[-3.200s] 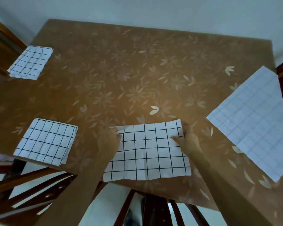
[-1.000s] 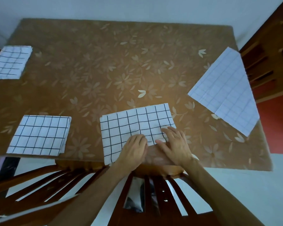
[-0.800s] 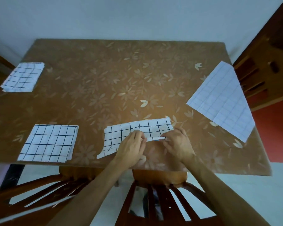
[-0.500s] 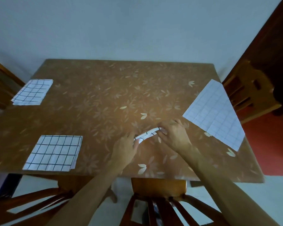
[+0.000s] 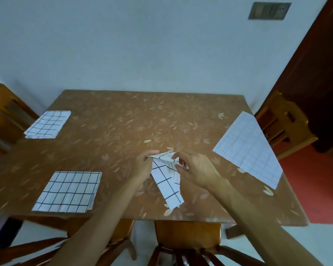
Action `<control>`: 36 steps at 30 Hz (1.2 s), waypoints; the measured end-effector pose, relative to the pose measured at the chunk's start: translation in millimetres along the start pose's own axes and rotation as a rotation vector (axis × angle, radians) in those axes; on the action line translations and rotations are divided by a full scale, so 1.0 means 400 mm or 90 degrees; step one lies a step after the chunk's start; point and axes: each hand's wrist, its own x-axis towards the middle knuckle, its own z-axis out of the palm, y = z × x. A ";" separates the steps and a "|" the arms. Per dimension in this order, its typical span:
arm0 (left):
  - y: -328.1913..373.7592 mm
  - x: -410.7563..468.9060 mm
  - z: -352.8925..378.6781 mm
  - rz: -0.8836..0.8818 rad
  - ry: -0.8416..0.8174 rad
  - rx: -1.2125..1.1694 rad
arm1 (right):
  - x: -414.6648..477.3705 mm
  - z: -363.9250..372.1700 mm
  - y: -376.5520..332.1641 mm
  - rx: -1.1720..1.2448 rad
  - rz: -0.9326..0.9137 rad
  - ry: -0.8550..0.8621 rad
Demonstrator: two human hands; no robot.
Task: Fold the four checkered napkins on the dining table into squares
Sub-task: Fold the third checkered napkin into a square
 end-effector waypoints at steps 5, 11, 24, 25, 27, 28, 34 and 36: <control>0.036 -0.010 -0.019 -0.121 -0.077 -0.122 | -0.025 0.010 -0.022 0.022 0.037 -0.028; 0.087 -0.034 -0.033 -0.144 -0.145 -0.225 | -0.015 0.013 -0.040 0.115 0.129 -0.130; 0.043 -0.028 -0.081 0.213 -0.055 0.324 | 0.027 0.047 -0.014 0.218 0.165 -0.023; 0.032 -0.022 -0.088 0.222 -0.024 0.386 | 0.027 0.044 -0.008 0.270 0.187 -0.026; 0.008 -0.008 -0.104 0.225 -0.013 0.429 | 0.024 0.034 0.004 0.372 0.233 -0.042; -0.002 0.000 -0.112 0.226 -0.034 0.420 | 0.019 0.027 0.008 0.415 0.256 -0.044; -0.039 0.018 -0.141 0.138 -0.197 0.288 | -0.022 0.000 0.053 0.575 0.410 -0.012; -0.056 0.032 -0.131 0.129 -0.203 0.277 | -0.035 0.016 0.080 0.522 0.452 -0.066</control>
